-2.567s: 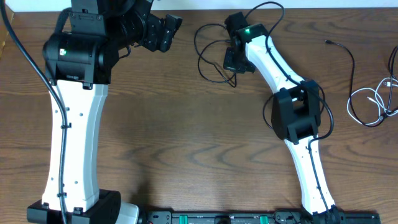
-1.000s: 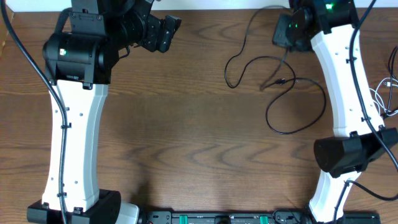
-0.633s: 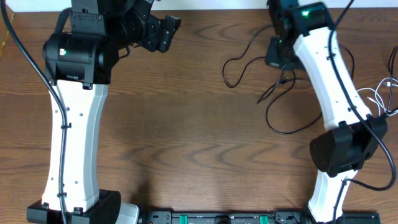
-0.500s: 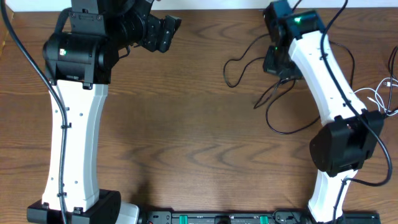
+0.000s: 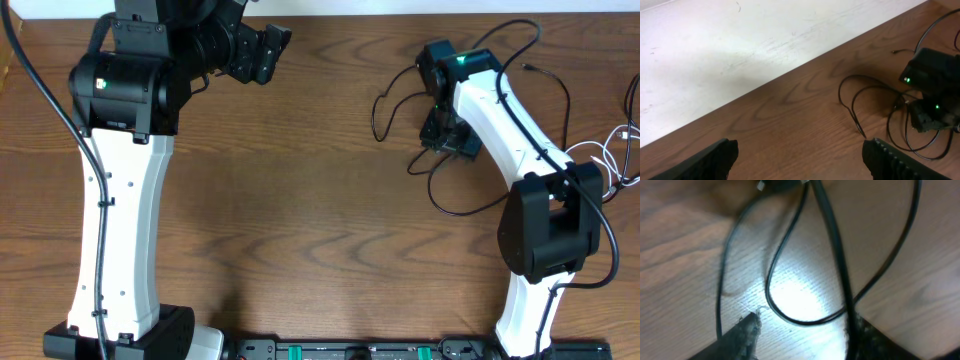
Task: Untangle cables
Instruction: 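Return the right gripper to the black cables and grasp another strand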
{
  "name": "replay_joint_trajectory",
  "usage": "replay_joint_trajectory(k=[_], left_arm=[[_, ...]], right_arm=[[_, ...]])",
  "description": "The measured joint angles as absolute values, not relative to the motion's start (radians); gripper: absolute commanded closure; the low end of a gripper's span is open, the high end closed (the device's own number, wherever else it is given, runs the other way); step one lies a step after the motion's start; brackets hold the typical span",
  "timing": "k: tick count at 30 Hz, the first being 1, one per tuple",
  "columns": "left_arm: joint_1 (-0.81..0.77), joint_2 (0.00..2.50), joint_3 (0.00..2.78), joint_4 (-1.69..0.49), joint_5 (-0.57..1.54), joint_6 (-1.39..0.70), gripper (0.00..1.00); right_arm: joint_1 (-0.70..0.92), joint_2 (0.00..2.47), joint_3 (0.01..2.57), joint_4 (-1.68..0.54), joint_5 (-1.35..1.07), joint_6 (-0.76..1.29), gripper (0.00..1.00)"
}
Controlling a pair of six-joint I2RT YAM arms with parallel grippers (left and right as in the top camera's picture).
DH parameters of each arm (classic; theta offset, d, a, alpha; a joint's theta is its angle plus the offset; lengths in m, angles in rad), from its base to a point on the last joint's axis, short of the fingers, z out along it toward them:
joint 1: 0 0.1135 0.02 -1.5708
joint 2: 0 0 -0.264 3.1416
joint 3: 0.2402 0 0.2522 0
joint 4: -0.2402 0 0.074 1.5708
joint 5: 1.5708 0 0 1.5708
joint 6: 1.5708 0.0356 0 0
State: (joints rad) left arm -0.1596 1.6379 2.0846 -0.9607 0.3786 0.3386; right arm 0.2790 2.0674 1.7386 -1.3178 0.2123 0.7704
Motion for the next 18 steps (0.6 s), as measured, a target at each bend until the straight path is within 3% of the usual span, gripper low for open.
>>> replay_joint_trajectory(k=[5,18], left_arm=[[-0.16,1.638,2.085,-0.961,0.379,0.338,0.16],[-0.16,1.638,2.085,-0.961,0.379,0.339,0.16]], right_arm=[[0.279,2.067,1.69,-1.281,0.199,0.782,0.12],[0.216,2.067,1.535,-1.113,0.138,0.777,0.13]])
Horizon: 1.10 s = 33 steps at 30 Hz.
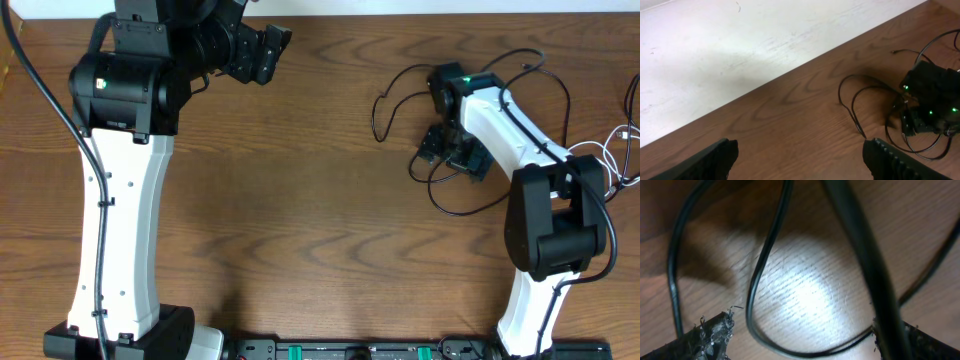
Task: Untangle cables
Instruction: 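Return the right gripper to the black cables and grasp another strand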
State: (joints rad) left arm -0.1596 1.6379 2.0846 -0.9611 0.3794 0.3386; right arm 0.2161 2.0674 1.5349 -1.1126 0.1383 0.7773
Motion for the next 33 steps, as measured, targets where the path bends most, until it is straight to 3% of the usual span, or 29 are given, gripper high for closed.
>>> replay_joint_trajectory(k=[7,11,15,17,20,21,33], left_arm=[[-0.16,1.628,2.085,-0.962,0.38,0.339,0.16],[-0.16,1.608,2.085,-0.962,0.391,0.338,0.16],[-0.16,1.591,2.085,-0.962,0.395,0.339,0.16],[-0.16,1.588,2.085,-0.962,0.395,0.339,0.16],[-0.16,1.587,2.085,-0.962,0.395,0.339,0.16],[-0.16,1.587,2.085,-0.962,0.395,0.339,0.16],[-0.16,1.587,2.085,-0.962,0.395,0.339,0.16]], right_arm=[[0.208,2.067,1.473,-1.003,0.104,0.757,0.16],[0.207,2.067,1.443,-0.977,0.092,0.752,0.27],[0.206,2.067,1.423,-0.955,0.075,0.749,0.3],[0.206,2.067,1.422,-0.95,0.07,0.749,0.46],[0.206,2.067,1.419,-0.937,0.06,0.746,0.89],[0.206,2.067,1.419,-0.931,0.058,0.746,0.99],[0.204,2.066,1.41,-0.736,-0.097,0.675,0.99]])
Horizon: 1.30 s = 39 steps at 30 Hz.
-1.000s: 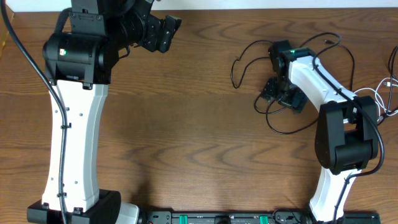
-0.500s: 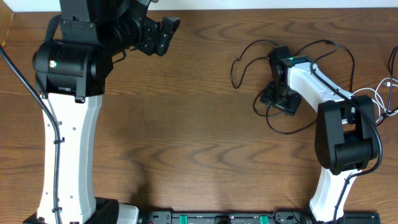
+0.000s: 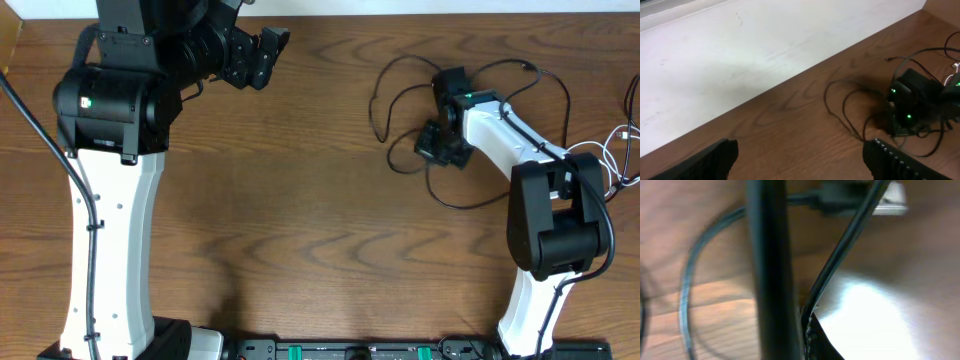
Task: Untangle cables
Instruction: 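Return the right gripper to the black cables and grasp another strand, then lift the black cables and carry them to the far right edge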
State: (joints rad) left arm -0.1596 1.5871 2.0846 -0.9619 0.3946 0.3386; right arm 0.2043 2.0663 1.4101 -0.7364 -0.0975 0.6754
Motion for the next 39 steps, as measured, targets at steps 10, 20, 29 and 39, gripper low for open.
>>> replay_joint_trajectory(k=[10,20,29,39], left_arm=[[-0.16,1.587,2.085,-0.963,0.39,0.339,0.16],[-0.16,1.587,2.085,-0.967,0.386,0.341,0.16],[-0.16,1.587,2.085,-0.972,0.386,0.342,0.16],[-0.16,1.587,2.085,-0.979,0.386,0.346,0.16]], right_arm=[[0.204,2.056,1.409,-0.57,-0.332,0.574,0.98],[0.204,1.853,1.507,-0.57,-0.392,0.479,0.98],[0.186,1.746,1.722,-0.58,-0.41,0.408,0.98],[0.082,1.747,1.985,-0.704,-0.366,0.361,0.98]])
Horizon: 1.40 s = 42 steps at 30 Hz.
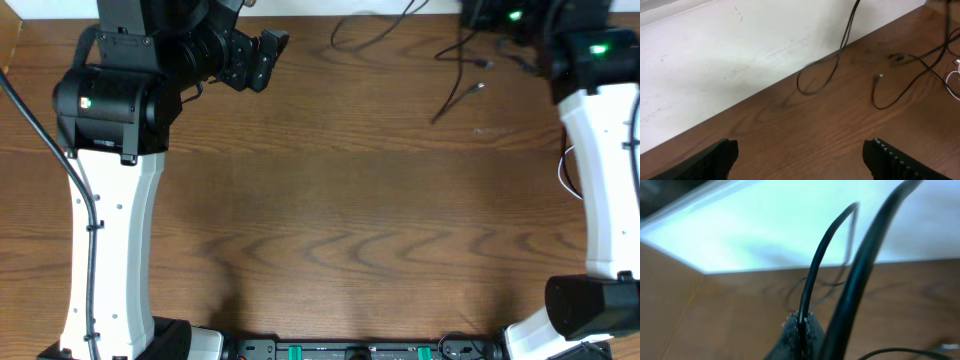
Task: Untangle cables
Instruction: 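Lift the black cables and carry them to the far right edge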
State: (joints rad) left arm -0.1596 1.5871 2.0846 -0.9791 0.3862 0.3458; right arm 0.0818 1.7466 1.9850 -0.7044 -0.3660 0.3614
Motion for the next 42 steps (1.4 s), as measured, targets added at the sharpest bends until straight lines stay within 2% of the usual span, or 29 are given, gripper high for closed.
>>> replay_joint_trajectory(k=[17,25,42], left_arm=[[-0.16,1.587,2.085,-0.985,0.386,0.346,0.16],[-0.16,1.587,2.085,-0.985,0.386,0.348,0.16],[-0.16,1.588,2.035,-0.961,0.386,0.349,0.16]], right_arm=[[-0.105,1.746,2.258,-0.941,-0.197,0.276,0.98],[-0.151,1.745,2.449,-1.065,-0.006,0.234,0.98],[-0.4,1.745,2.479,-1.205,0.327,0.208,0.99]])
